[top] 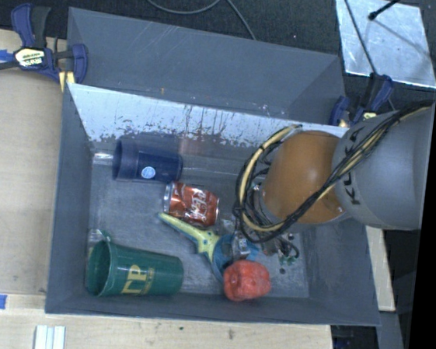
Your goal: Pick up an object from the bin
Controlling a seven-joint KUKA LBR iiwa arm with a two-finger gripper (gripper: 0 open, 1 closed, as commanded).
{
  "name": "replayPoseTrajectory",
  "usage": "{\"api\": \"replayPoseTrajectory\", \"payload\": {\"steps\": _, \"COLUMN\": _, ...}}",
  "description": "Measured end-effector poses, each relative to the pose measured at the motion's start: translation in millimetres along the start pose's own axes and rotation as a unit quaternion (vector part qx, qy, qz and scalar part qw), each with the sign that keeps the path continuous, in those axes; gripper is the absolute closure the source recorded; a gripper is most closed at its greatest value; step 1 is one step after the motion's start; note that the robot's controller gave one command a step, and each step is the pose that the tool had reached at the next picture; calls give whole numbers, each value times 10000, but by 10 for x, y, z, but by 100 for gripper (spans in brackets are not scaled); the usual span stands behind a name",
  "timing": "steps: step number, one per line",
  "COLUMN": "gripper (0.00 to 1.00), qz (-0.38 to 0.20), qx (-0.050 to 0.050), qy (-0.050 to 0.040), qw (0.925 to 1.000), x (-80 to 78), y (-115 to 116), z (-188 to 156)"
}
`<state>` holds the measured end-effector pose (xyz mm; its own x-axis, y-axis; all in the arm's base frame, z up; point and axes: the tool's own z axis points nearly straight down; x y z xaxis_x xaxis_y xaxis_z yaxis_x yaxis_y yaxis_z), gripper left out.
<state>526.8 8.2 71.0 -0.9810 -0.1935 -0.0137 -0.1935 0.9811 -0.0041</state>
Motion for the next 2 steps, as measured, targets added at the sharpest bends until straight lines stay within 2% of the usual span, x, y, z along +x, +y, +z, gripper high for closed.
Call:
{"api": "replayPoseTrajectory", "payload": {"steps": 1, "gripper": 0, "qz": -2, "qx": -1, "qy": 1, "qw": 10000, "x": 1, "y": 2, "z": 2}}
{"api": "replayPoseTrajectory", "payload": {"steps": 2, "gripper": 100, "qz": -4, "qx": 0, "qy": 2, "qw": 10000, "x": 2, "y": 1, "z": 2}}
